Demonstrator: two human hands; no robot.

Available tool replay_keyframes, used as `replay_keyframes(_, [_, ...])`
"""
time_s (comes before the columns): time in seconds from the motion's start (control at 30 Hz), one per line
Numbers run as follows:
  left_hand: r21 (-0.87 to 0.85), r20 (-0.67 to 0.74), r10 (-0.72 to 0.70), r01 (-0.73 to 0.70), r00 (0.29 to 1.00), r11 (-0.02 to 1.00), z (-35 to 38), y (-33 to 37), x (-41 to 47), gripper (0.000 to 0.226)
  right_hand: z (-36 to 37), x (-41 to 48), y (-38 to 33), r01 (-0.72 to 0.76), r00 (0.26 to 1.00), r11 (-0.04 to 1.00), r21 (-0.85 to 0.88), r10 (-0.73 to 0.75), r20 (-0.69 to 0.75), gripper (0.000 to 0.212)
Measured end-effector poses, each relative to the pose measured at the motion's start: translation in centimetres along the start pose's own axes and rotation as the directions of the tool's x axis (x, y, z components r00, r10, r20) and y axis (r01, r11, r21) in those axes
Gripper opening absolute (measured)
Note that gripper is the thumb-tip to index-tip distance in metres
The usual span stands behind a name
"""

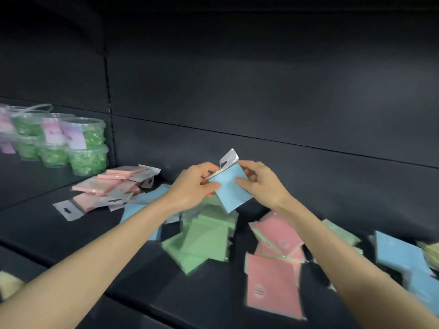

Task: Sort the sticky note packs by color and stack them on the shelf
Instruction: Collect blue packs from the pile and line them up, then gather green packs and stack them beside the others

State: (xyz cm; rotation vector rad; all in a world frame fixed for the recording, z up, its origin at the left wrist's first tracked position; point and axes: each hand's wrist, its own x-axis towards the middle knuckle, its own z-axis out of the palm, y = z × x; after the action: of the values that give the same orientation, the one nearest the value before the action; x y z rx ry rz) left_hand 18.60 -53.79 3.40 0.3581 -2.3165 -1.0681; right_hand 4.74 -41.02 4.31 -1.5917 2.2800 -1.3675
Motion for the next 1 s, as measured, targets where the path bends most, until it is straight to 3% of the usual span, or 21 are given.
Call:
replay_keyframes(0.23, [0.164, -0.027, -0.057, 0.061, 0.998, 0.985, -8.5, -6.9, 0.7, 0.02, 9.0, 4.8, -3.6, -0.099, 0.995, 0.994, -0.054, 0.1, 0.024, 0.033])
replay_keyframes(0.37, [0.204, 0.04, -0.116, 0.106, 0.992, 0.973, -11.5, -10.3, 1.6, 0.039, 13.1, 6.6, -4.5, -0.213, 0.975, 0.971, -0.105, 0.219, 0.043, 0.03])
replay_keyframes(0.57, [0.358, 0.141, -0.093, 0.037, 0.986, 0.933, -12.8, -13.4, 3.4, 0.043, 15.6, 7.9, -4.4, -0.327, 0.942, 0.928, -0.18, 0.336, 0.02, 0.026])
replay_keyframes(0.8, [0.528, 0.199, -0.007, -0.101, 0.98, 0.843, -13.6, -13.6, 4.3, 0.043, 15.7, 8.3, -4.6, -0.346, 0.93, 0.882, -0.32, 0.367, 0.008, 0.027])
replay_keyframes(1.0, [0.485, 0.264, 0.149, -0.265, 0.953, 0.833, -13.5, -9.6, 5.1, 0.046, 11.2, 6.7, -6.4, -0.328, 0.943, 0.838, -0.436, 0.314, -0.106, 0.037])
